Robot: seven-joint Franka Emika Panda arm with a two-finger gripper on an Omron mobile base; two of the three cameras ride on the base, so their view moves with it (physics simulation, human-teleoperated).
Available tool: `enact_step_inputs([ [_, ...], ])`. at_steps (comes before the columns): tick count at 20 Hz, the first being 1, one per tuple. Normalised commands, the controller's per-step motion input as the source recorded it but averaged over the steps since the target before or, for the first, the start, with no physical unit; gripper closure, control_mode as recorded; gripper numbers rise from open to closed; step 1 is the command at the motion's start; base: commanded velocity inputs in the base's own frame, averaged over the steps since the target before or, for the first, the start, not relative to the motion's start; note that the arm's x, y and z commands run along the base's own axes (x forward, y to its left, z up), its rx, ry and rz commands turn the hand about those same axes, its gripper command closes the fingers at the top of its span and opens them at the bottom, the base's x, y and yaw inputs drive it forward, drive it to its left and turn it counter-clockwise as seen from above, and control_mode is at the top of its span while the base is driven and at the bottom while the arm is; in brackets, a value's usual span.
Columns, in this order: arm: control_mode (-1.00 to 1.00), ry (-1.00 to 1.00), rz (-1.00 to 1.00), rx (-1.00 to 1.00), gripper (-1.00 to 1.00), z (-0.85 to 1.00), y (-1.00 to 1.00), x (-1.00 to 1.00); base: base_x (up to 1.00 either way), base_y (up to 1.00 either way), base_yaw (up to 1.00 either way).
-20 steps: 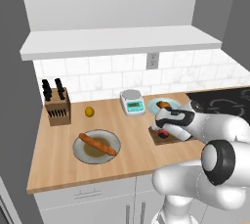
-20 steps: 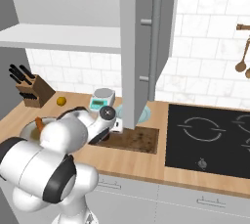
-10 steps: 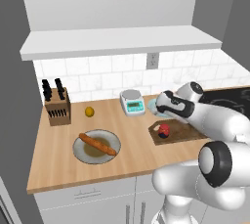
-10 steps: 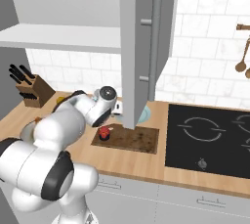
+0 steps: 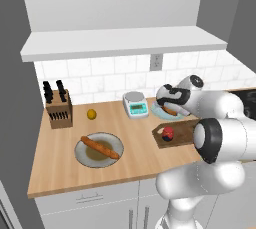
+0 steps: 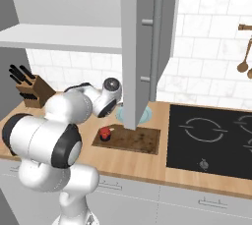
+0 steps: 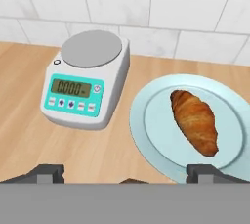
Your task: From the different types of pastries on the counter, select a croissant and place it on the cutting board. Then retrieve a jar of jam from the cabinet and place it alongside the croissant on the cutting board.
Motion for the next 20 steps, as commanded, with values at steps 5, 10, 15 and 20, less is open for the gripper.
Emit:
enact_step_inputs([
  [5, -1.0, -0.03, 0.03, -0.01, -1.0, 0.0, -0.34, 0.14, 0.0, 0.0, 0.0],
  [10, -1.0, -0.02, 0.04, -0.04, -1.0, -0.01, -0.24, 0.12, 0.0, 0.0, 0.0],
  [15, -1.0, 0.12, 0.01, -0.24, -1.0, -0.74, -0.01, 0.0, 0.0, 0.0, 0.0],
  [20, -1.0, 0.03, 0.01, -0.03, -1.0, -0.12, -0.07, 0.34, 0.0, 0.0, 0.0],
])
